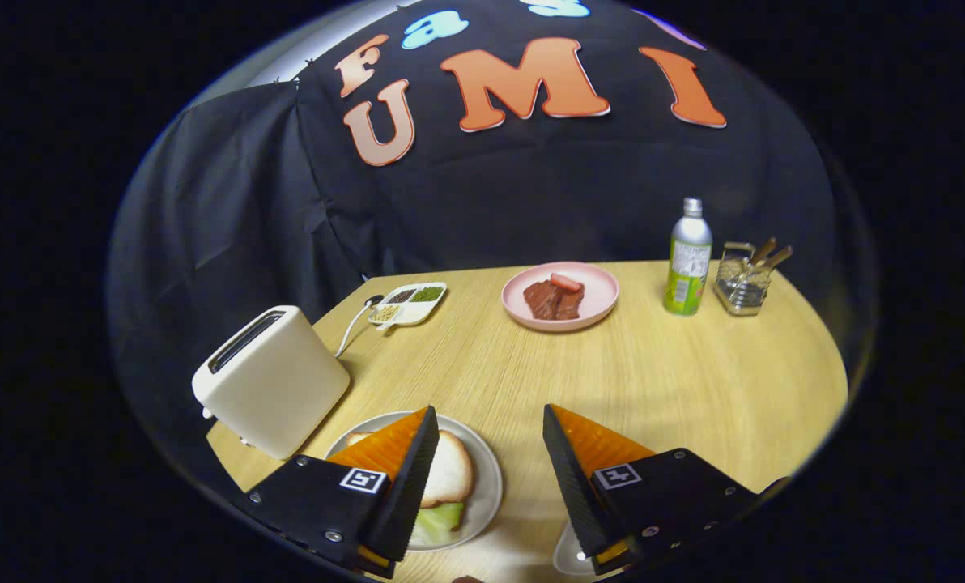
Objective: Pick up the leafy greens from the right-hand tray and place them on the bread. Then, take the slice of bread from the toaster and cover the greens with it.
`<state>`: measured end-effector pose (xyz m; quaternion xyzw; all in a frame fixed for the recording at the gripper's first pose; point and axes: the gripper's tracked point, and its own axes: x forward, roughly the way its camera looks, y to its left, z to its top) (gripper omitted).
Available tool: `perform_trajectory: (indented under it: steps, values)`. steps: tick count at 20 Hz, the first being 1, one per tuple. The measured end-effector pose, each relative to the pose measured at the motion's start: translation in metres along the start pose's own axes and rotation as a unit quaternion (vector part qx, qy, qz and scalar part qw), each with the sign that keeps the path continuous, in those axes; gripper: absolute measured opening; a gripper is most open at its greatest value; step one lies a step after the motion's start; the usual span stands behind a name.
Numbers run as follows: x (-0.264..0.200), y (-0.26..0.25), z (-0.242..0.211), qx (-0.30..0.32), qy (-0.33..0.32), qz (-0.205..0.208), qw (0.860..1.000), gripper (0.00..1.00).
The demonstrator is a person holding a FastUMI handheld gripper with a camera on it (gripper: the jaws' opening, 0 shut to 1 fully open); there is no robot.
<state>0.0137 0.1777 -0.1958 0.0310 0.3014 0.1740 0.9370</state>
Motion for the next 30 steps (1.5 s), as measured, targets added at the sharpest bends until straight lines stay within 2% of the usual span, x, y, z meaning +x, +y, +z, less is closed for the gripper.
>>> perform_trajectory:
  steps: [1,4,8,12,18,22,26,30]
  values:
    - [-0.004,-0.004,0.011,-0.013,-0.024,-0.011,1.000,0.83]
    - [-0.025,-0.010,0.051,-0.034,-0.108,-0.034,0.993,0.87]
    - [-0.065,-0.021,0.097,-0.056,-0.214,-0.069,0.973,0.90]
    - [-0.099,-0.030,0.119,-0.058,-0.272,-0.095,0.956,0.91]
    - [-0.141,-0.042,0.139,-0.081,-0.330,-0.139,0.930,0.92]
    - [-0.152,-0.043,0.142,-0.067,-0.340,-0.139,0.928,0.92]
    - [-0.154,-0.023,0.142,-0.074,-0.350,-0.102,0.928,0.93]
    - [-0.151,-0.016,0.141,-0.090,-0.349,-0.107,0.927,0.93]
